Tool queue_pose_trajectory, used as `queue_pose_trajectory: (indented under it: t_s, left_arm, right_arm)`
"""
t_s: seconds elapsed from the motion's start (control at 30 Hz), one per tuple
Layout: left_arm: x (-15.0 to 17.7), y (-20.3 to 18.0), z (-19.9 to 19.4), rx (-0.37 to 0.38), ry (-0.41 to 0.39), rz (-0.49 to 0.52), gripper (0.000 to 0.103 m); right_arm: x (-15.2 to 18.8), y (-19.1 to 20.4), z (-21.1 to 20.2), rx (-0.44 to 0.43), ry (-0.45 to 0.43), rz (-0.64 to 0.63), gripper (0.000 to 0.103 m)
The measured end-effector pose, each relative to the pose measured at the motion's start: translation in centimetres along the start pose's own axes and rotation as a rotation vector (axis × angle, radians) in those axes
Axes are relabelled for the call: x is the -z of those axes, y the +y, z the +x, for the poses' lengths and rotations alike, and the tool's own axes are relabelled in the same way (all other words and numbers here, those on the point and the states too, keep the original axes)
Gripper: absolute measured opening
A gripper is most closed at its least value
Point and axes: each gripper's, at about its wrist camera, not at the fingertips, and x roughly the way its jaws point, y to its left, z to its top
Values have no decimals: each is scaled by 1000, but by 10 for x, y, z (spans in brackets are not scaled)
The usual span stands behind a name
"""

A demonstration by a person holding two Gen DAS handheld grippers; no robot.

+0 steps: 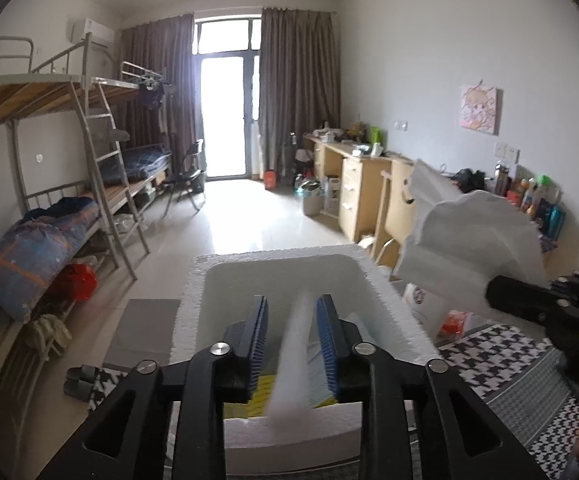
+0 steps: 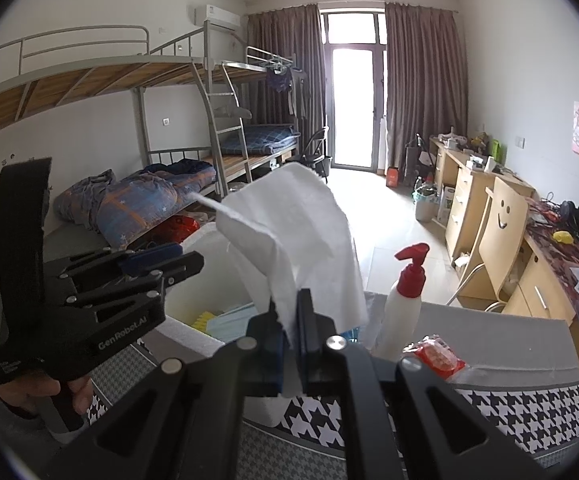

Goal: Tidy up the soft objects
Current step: 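Lower the foam roll into the foam box and open the left tool, then lower the white tissues into the foam box and open the right tool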

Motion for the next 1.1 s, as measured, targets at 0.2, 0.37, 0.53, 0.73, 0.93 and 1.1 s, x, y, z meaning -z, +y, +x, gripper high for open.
queue_pose_trajectory:
  t_s: [0.2, 0.37, 0.53, 0.73, 0.93, 1.1]
  left_arm:
    - [2, 6, -5, -19, -7, -14, 71]
    - [2, 11, -12, -48, -28, -32, 88]
    - [2, 14, -20, -66, -47, -53, 99]
    - [4, 20, -31, -83, -71, -69, 102]
    - [8, 25, -36, -100, -70, -71, 102]
    - [11, 29, -42, -112, -78, -75, 102]
  right_arm:
    - [0, 2, 1, 1, 1, -4, 8]
    - [0, 5, 5, -6, 5, -9, 8]
    - [0, 7, 8, -20, 10, -18, 8]
    - [-1, 11, 13, -38, 15, -30, 8]
    - [-4, 16, 20, -51, 19, -41, 8]
    - [-5, 20, 27, -62, 33, -40, 8]
